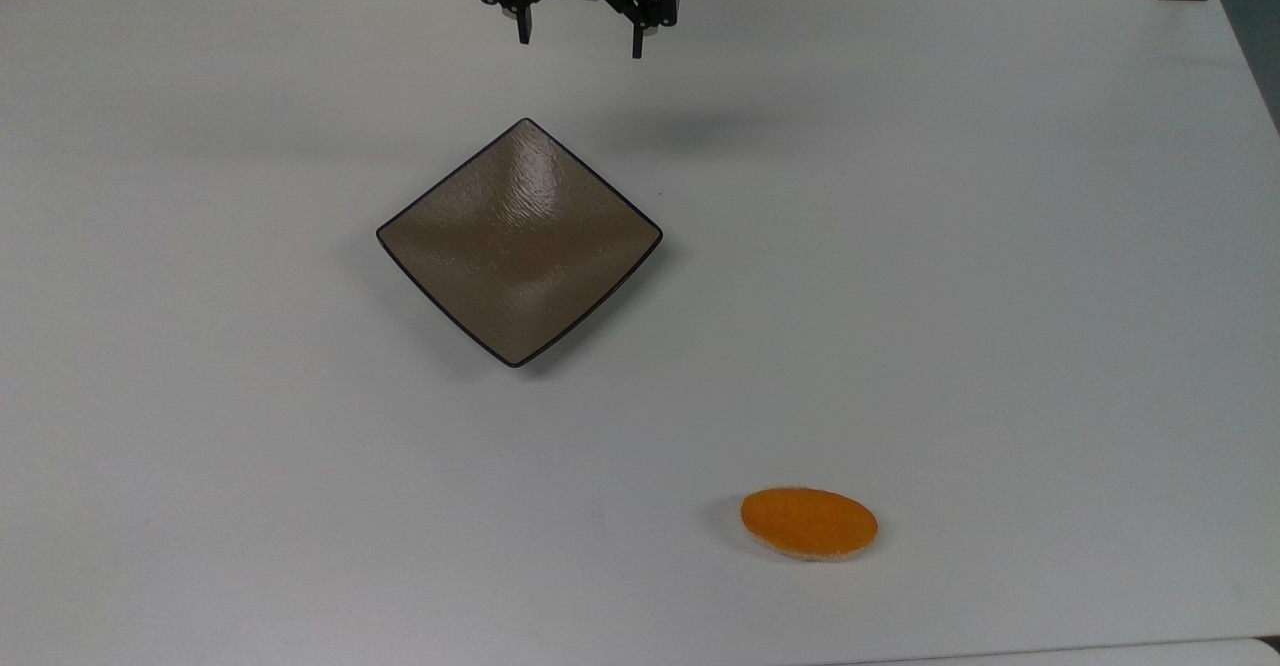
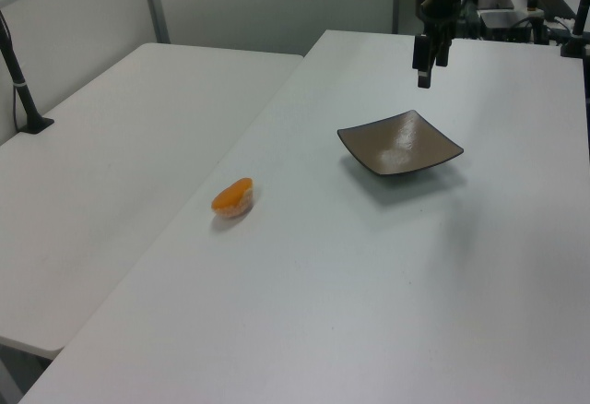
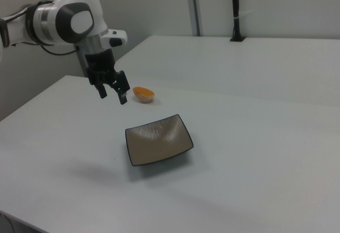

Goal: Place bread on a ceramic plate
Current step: 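Move the open gripper over to the orange bread slice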

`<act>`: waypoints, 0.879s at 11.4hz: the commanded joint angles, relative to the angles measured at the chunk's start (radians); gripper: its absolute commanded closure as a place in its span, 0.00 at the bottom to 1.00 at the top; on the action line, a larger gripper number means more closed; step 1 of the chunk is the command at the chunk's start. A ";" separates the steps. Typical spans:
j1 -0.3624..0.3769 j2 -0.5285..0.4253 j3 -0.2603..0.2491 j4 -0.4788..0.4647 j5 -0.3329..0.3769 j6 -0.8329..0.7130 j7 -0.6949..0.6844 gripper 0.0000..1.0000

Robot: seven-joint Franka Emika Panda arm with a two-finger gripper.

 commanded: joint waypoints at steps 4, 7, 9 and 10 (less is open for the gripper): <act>0.000 0.077 0.002 0.039 0.021 0.108 0.055 0.00; 0.032 0.187 0.002 0.115 0.008 0.218 0.349 0.00; 0.040 0.293 0.001 0.216 0.015 0.242 0.503 0.00; 0.055 0.346 0.001 0.276 0.014 0.257 0.593 0.00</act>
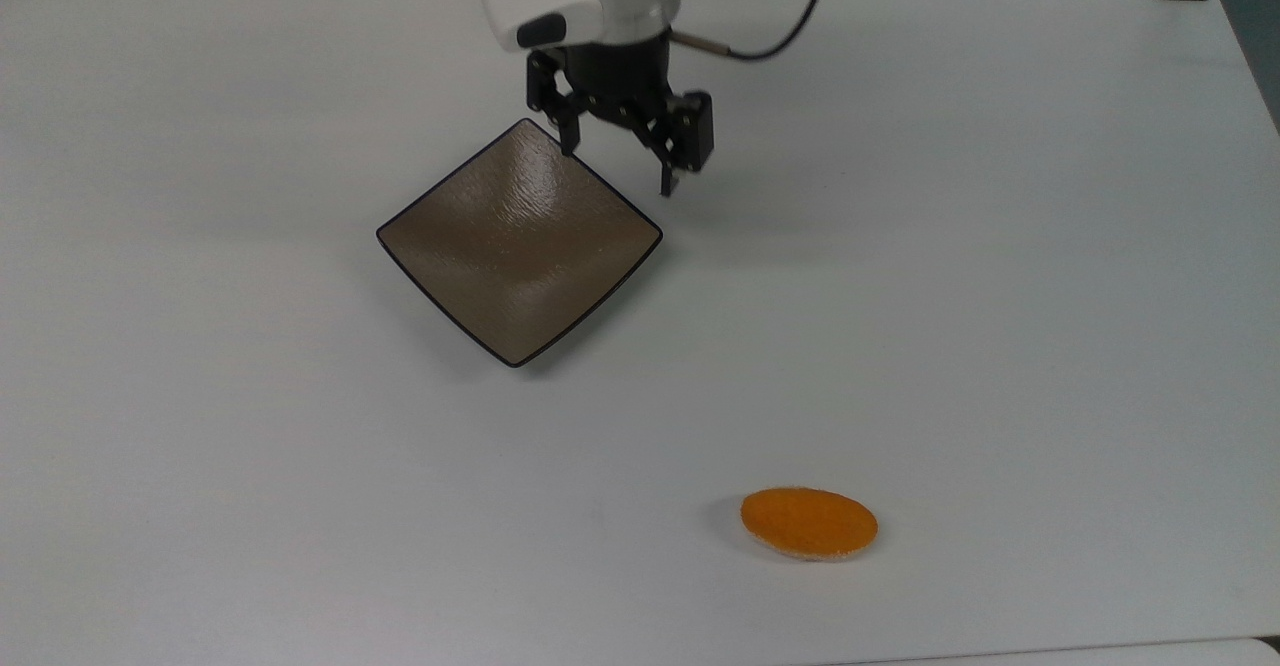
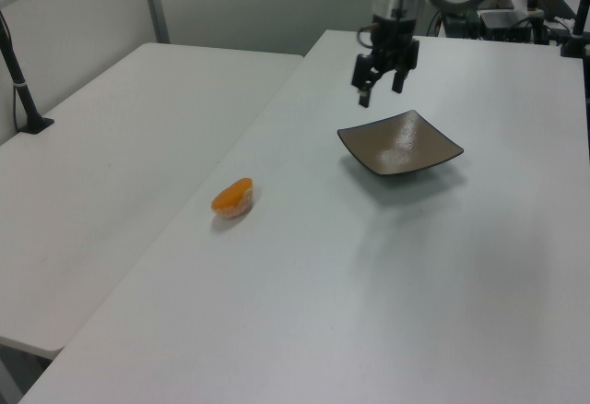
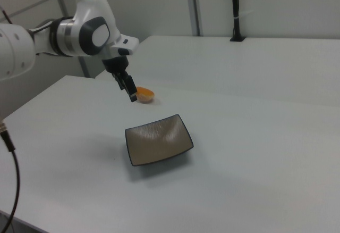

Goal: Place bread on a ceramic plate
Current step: 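Move the open gripper over to the orange bread slice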

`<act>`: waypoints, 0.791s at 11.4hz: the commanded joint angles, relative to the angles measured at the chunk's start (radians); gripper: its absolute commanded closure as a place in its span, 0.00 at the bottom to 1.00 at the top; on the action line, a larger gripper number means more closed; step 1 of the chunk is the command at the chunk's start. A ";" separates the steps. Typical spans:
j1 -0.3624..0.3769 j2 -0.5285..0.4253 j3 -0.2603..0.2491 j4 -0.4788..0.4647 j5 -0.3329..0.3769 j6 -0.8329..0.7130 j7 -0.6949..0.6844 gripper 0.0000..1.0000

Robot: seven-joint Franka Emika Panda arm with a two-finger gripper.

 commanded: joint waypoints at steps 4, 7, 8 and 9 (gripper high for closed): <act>0.088 0.245 -0.017 0.214 0.002 0.215 0.512 0.00; 0.214 0.393 -0.164 0.328 0.002 0.382 0.637 0.00; 0.225 0.436 -0.184 0.356 0.002 0.431 0.664 0.00; 0.237 0.467 -0.201 0.358 0.002 0.512 0.689 0.00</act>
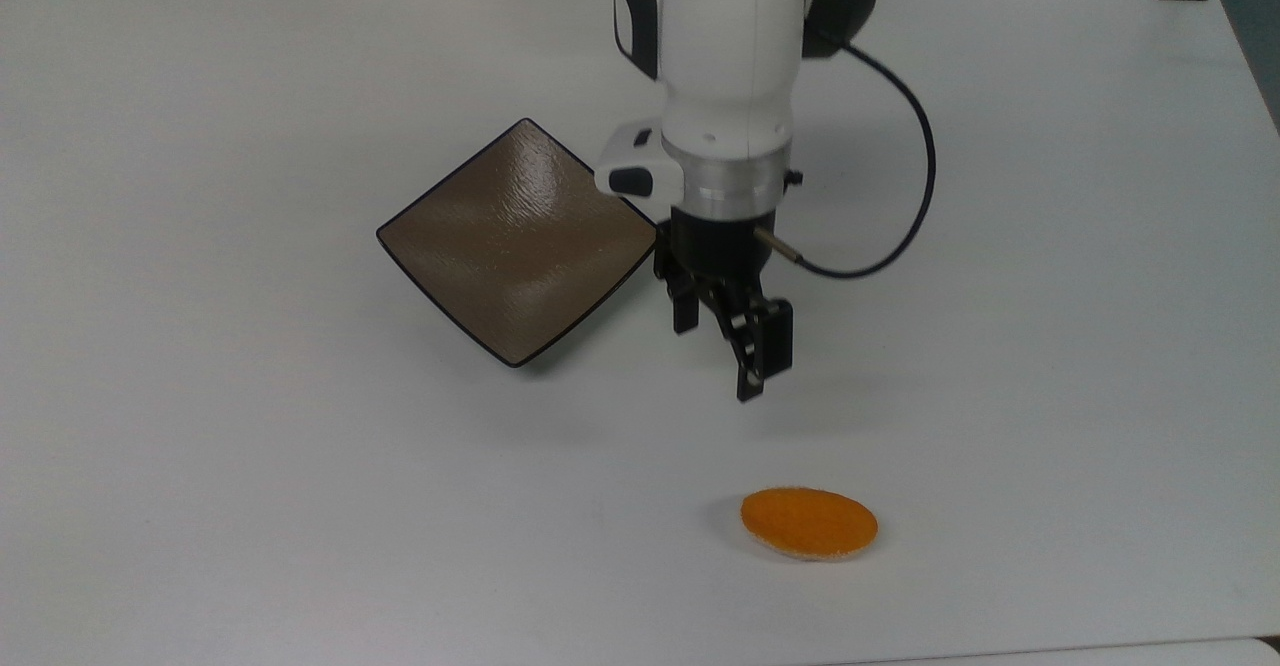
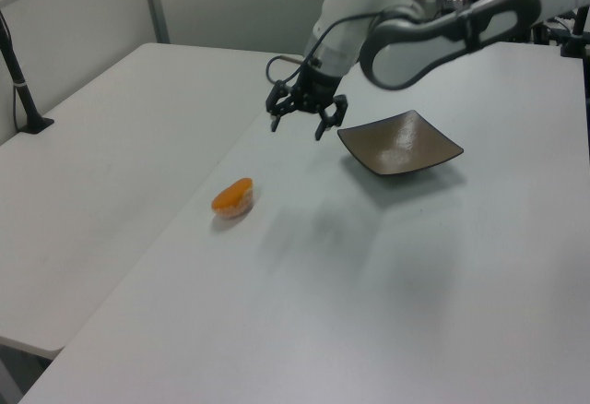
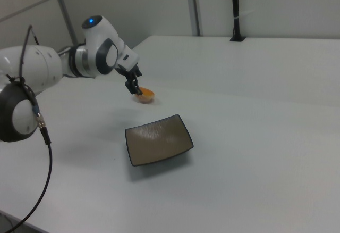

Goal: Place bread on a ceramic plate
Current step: 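Move the open gripper over to the orange bread slice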

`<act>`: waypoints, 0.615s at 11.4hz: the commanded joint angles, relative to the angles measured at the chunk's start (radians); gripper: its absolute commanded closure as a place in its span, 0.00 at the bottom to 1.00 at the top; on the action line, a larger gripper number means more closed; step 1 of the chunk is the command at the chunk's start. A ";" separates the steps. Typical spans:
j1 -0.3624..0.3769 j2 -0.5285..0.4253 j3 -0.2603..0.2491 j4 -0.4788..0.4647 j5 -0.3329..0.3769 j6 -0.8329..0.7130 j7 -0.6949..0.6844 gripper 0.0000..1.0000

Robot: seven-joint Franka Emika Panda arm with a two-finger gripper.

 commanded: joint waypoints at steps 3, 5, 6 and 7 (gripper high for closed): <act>0.047 0.217 -0.070 0.090 0.015 0.369 0.102 0.00; 0.048 0.260 -0.064 0.090 0.015 0.437 0.102 0.00; 0.047 0.271 -0.057 0.090 0.015 0.464 0.100 0.00; 0.047 0.276 -0.056 0.090 0.015 0.487 0.100 0.00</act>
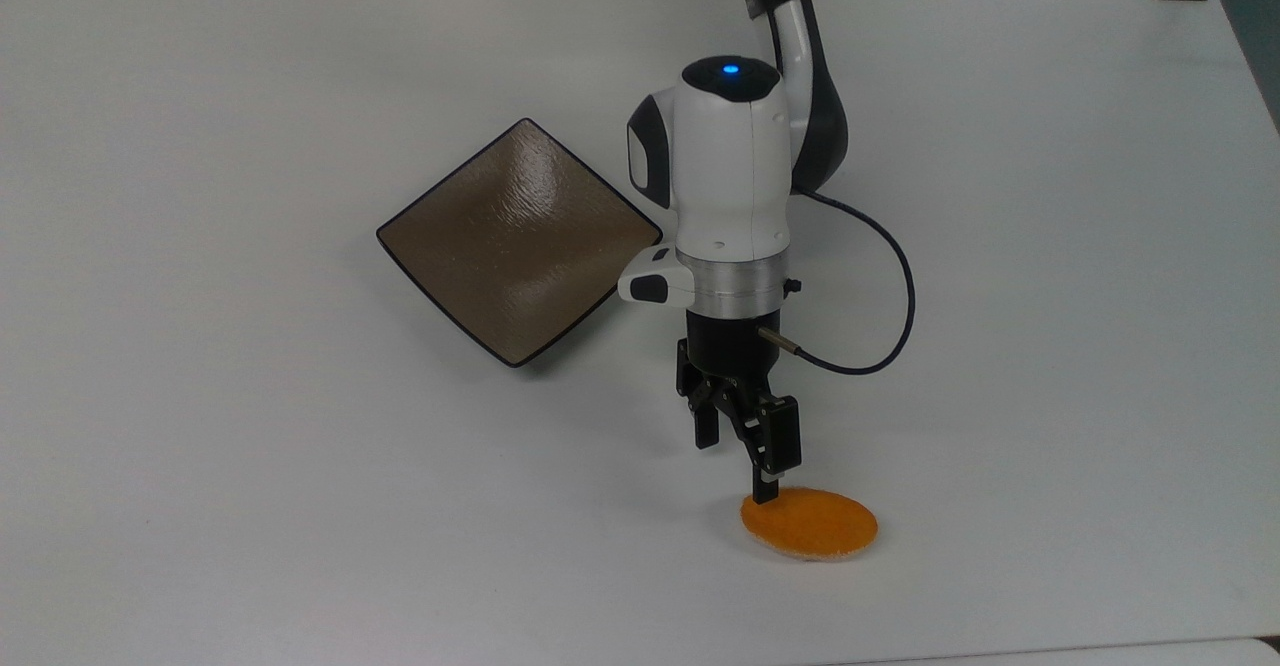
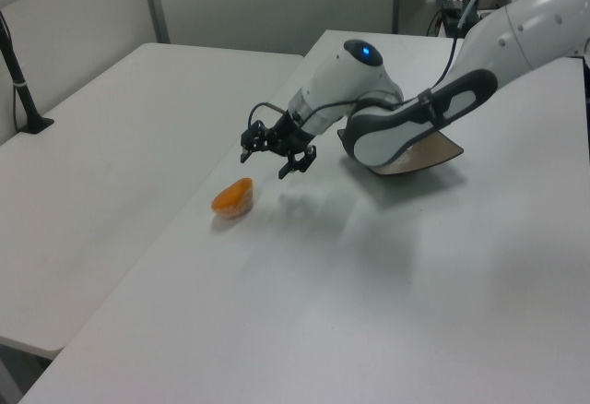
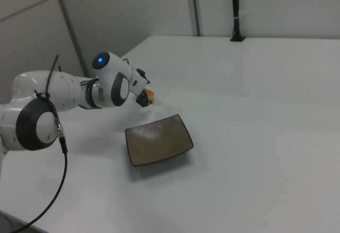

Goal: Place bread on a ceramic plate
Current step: 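Lower the gripper onto the bread slice and close on its edge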

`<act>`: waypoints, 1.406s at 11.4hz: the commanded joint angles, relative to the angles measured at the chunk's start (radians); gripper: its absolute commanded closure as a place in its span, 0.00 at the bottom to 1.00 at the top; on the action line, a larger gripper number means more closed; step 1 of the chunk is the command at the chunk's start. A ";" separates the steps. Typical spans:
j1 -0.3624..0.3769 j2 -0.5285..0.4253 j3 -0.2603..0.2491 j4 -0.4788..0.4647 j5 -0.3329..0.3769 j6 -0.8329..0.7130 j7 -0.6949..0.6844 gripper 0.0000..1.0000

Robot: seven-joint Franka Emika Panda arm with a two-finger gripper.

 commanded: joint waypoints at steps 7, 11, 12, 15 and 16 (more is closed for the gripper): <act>0.015 0.124 -0.003 0.109 0.001 0.146 0.000 0.00; 0.029 0.148 -0.003 0.112 -0.001 0.189 -0.026 0.00; 0.030 0.150 0.005 0.112 -0.002 0.189 -0.029 0.00; 0.029 0.150 0.014 0.110 -0.005 0.189 -0.052 0.10; 0.029 0.150 0.015 0.109 -0.005 0.189 -0.053 0.24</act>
